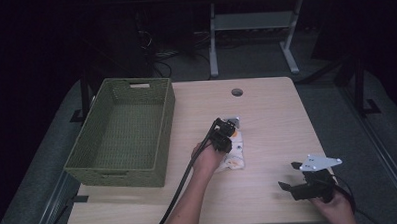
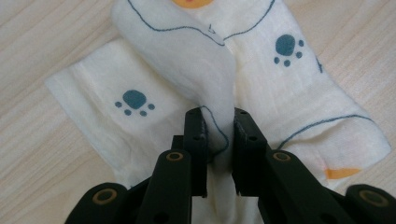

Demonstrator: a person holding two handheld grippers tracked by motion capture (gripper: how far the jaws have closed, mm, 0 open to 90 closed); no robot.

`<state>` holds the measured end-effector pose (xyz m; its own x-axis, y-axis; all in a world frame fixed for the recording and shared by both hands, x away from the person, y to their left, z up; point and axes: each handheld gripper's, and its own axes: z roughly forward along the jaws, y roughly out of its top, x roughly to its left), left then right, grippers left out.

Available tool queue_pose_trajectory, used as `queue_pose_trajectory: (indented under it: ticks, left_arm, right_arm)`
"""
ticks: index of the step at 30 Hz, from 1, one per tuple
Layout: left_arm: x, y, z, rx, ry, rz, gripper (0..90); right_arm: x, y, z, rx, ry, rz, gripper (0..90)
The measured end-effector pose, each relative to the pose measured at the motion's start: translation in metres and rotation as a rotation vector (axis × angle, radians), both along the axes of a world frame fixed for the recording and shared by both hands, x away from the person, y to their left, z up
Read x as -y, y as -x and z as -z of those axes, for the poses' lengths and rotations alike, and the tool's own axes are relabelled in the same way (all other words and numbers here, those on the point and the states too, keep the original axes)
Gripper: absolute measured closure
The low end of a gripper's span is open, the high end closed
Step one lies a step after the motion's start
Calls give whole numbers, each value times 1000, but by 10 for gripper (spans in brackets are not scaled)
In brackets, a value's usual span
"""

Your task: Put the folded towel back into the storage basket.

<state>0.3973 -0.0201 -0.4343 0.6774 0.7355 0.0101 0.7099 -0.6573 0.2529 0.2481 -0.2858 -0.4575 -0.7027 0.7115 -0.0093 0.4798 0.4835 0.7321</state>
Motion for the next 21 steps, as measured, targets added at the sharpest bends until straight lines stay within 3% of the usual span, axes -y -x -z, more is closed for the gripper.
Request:
queue_pose_trajectory:
  ticks: [13,21]
  left_arm:
    - [-9,4,-9,-2,-3,6,795]
    - [-22,9,-30,17,3,12,794]
  right_arm:
    - [1,0,0,-1,-2,4,160]
    - [-1,0,0,-5,-5,4,160]
